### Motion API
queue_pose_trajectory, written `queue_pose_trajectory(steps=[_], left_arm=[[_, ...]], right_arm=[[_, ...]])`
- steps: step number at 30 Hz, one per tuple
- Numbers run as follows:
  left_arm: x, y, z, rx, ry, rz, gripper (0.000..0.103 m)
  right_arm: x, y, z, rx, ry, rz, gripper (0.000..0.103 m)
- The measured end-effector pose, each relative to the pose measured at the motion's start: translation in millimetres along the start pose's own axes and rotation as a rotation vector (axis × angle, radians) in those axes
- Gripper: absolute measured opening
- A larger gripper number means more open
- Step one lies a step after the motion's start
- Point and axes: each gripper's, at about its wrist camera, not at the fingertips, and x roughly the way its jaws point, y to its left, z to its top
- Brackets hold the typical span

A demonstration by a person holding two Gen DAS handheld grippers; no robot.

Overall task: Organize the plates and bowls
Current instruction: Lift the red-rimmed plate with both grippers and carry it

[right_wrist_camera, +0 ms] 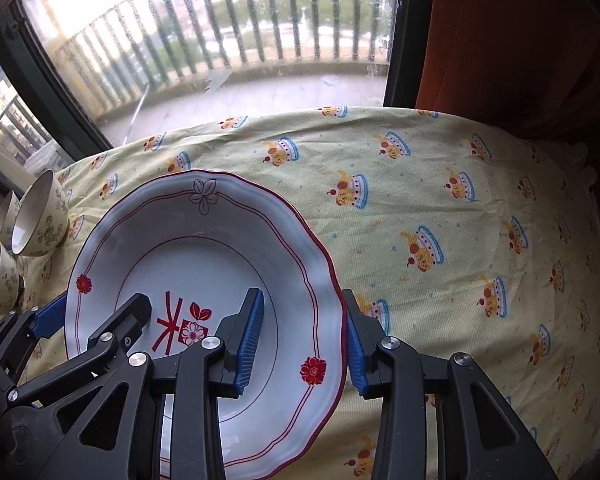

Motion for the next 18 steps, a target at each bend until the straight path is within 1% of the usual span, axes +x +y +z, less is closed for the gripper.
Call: queue_pose_trajectory(steps=[8,13,18], left_arm=[[-36.3,15.3,-16.4,0.018,-0.032,-0.031,0.061],[-55.0,25.2,-34.3,0.044,-0.047,-0.068,0.061],[-70.1,31.5,-54.8,0.079,-0.055,-0.096,0.061]], right_arm=[[-36.3,13.9,-19.1,0.023,-0.027,-0.023,0.042],[-56.4,25.5,-40.0,0.051,-0.037,-0.052,0.042],[-75.5,33.2,-67.8,0.087,-0.041,-0.085,0.042]])
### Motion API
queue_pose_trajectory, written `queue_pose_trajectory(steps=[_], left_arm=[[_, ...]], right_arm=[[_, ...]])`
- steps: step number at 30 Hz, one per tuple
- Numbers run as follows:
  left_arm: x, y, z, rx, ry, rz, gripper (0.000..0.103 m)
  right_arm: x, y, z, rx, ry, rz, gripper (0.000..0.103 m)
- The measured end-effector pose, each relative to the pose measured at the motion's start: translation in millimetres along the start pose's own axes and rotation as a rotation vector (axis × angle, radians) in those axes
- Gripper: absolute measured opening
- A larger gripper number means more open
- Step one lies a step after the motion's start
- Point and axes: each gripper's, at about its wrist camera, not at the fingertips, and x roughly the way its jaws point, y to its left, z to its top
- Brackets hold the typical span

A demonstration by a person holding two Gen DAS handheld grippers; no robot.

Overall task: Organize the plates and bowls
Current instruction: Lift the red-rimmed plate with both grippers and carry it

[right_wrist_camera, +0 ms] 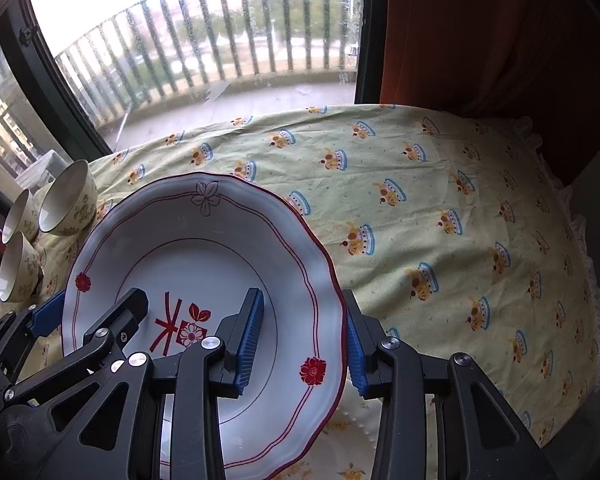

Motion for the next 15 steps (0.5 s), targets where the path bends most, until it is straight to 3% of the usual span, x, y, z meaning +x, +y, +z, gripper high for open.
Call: queue_pose_trajectory(steps=[15], left_arm=[[-20.6,-20.9,-68.6,0.102,0.051,-0.111,0.061]], right_arm=[[-31.6,-17.9,-88.3,0.127,0.043,-0.089,0.042]])
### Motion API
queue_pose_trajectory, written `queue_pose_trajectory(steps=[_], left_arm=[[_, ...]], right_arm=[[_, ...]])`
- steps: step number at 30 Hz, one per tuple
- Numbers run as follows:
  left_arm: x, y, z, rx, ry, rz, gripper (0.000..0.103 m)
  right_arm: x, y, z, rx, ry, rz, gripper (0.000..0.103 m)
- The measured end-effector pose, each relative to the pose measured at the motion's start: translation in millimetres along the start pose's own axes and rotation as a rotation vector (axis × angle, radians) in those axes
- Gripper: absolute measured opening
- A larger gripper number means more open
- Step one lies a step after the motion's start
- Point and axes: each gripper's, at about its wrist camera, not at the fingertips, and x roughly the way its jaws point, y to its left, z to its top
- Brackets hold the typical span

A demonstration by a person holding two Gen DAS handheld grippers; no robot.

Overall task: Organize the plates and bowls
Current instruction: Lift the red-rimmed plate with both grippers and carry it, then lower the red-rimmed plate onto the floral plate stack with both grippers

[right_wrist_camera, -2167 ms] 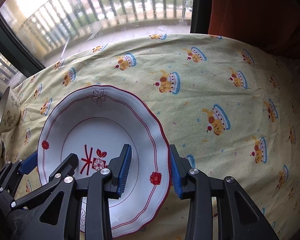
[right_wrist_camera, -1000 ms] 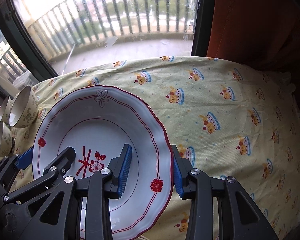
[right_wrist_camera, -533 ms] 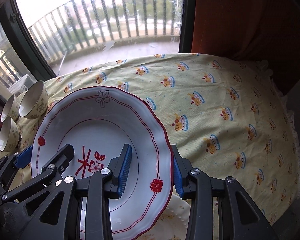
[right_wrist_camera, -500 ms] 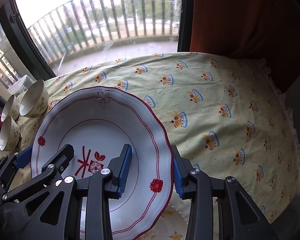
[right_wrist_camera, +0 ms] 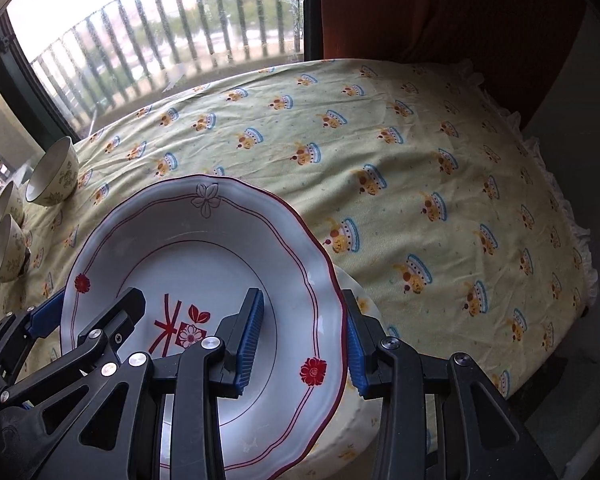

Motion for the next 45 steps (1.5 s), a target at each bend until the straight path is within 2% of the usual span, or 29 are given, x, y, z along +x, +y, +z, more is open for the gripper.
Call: queue_pose_trajectory(steps=[7,19,29,37,44,45], left_arm=[[9.8,-22.3,-19.1,0.014,0.036,0.034,0.061],[33.3,-42.7,-39.5,-0.111,0.094,0.114,0.061],[37.8,-53.9,-44.8,-0.156,0.069,0.217,0.06],[38.7,-57.8,-46.6,-0.175,0.058,0.269,0.06],[38.9,-59.0,-47.1,-0.181,0.055,0.279,0.062],[38.9,-59.0,-47.1,-0.182,0.055,0.281,0.062]], right_arm=[[7.7,-20.4,-21.1,-0.012,0.023,0.006,0.042],[32.8,-39.5,-19.5,-0.168,0.053,0.055,0.042],[47.8,-47.8,-18.0,-0.22,0.093,0.129,0.042],[49.9,-46.7,-16.4,-0.255,0.101,0.141,0.042],[42.7,-57.1,-12.6,-0.233,0.091,0.184,0.042],[39.3,-58.5,-12.2,-0.233,0.079,0.186,0.039]])
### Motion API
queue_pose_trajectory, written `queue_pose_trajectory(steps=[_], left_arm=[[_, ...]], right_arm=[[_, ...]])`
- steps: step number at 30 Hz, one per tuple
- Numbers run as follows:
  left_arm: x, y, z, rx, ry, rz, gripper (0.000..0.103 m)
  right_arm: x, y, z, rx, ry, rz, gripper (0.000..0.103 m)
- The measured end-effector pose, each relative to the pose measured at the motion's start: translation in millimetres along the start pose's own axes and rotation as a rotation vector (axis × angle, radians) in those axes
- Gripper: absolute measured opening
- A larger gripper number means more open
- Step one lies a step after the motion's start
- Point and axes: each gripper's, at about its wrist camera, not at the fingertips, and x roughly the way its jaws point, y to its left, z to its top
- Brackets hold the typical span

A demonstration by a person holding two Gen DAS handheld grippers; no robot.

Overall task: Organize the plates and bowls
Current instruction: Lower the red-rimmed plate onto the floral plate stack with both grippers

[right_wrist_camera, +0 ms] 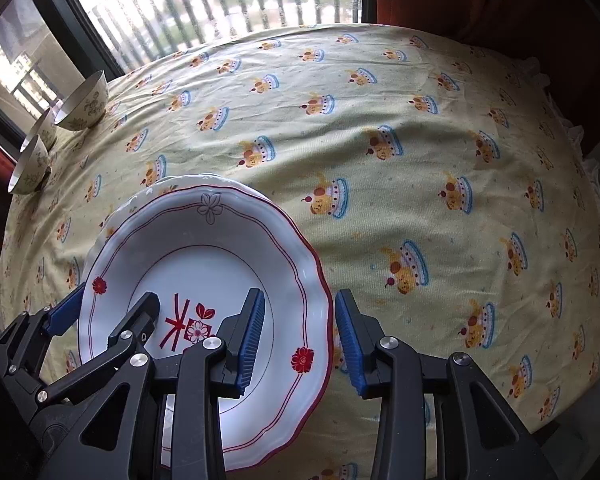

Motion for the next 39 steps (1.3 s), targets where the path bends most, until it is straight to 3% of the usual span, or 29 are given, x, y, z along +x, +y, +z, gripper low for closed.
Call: queue_pose_trajectory(steps=[1,3,19,26,32,37,39], left_arm=[[0.0,-0.1,-0.1,-0.003,0.0,0.002,0.062],[0.2,-0.5,-0.2,-0.003,0.002,0.007,0.063],[2.6,13.4,0.8,-0.035,0.0,0.047,0.064],[2.3,15.9,-0.2,-0.029,-0.001,0.024,0.066],[2.7,18.0,0.5,-0.059,0.009,-0.013,0.077],[1.6,23.9,-0.9,-0.084,0.024,-0.022,0.084],[-1.1,29.2,-0.4,-0.099,0.022,-0.033,0.088]], right_arm=[[-3.5,-0.9,0.1,-0.002,-0.012,0.008,0.038],[-5.5,-1.5,-0.4,-0.015,-0.024,-0.008,0.021],[6.4,13.5,5.8,-0.051,-0.007,0.013,0.022],[5.1,17.2,0.5,-0.074,0.0,0.015,0.022],[5.2,17.9,1.5,-0.074,0.01,0.004,0.023],[-0.7,23.7,5.7,-0.108,-0.019,0.008,0.034],[-4.5,28.0,9.0,-0.12,-0.037,0.027,0.056]])
